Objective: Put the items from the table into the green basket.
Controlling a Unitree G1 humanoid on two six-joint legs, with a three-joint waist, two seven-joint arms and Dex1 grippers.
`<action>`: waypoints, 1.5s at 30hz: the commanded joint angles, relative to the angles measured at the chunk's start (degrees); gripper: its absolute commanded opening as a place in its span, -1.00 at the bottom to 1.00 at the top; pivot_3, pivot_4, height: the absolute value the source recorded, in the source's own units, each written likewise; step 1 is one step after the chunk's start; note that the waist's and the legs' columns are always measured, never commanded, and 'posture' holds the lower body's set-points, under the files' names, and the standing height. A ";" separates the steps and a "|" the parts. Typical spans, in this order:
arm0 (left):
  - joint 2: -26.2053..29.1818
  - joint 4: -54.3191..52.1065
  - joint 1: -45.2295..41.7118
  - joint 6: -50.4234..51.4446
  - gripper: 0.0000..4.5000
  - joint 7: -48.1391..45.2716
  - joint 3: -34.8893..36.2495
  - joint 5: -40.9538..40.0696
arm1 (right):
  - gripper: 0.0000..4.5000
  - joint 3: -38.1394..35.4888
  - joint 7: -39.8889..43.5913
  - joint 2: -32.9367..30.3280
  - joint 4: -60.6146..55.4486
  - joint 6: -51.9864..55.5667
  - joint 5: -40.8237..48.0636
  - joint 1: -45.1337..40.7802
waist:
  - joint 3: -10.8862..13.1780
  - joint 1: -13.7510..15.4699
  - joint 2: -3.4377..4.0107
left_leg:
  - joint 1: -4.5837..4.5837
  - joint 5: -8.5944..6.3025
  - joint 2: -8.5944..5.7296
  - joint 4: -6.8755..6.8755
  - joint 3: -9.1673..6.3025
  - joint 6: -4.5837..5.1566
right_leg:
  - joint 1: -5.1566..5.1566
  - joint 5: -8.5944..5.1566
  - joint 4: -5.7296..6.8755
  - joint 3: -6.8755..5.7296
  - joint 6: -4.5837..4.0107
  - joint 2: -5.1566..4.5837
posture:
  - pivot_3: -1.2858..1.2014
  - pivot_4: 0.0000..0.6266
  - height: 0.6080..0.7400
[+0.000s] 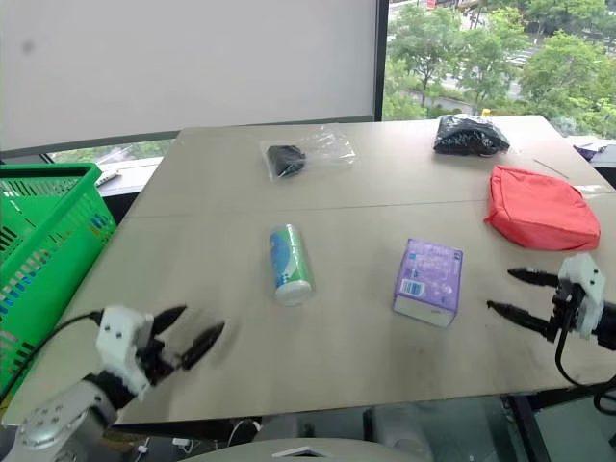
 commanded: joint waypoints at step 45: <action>-17.31 16.81 -52.70 48.66 -0.11 40.83 -12.35 18.51 | 1.00 16.91 -20.37 9.32 -43.09 31.72 9.16 -17.63 | -0.61 -1.73 -0.07 | 0.20 0.05 -0.33 0.07 -0.53 -0.13 | 0.41 0.07 -0.13 -0.13 0.19 0.18 | -0.01 -1.00 1.00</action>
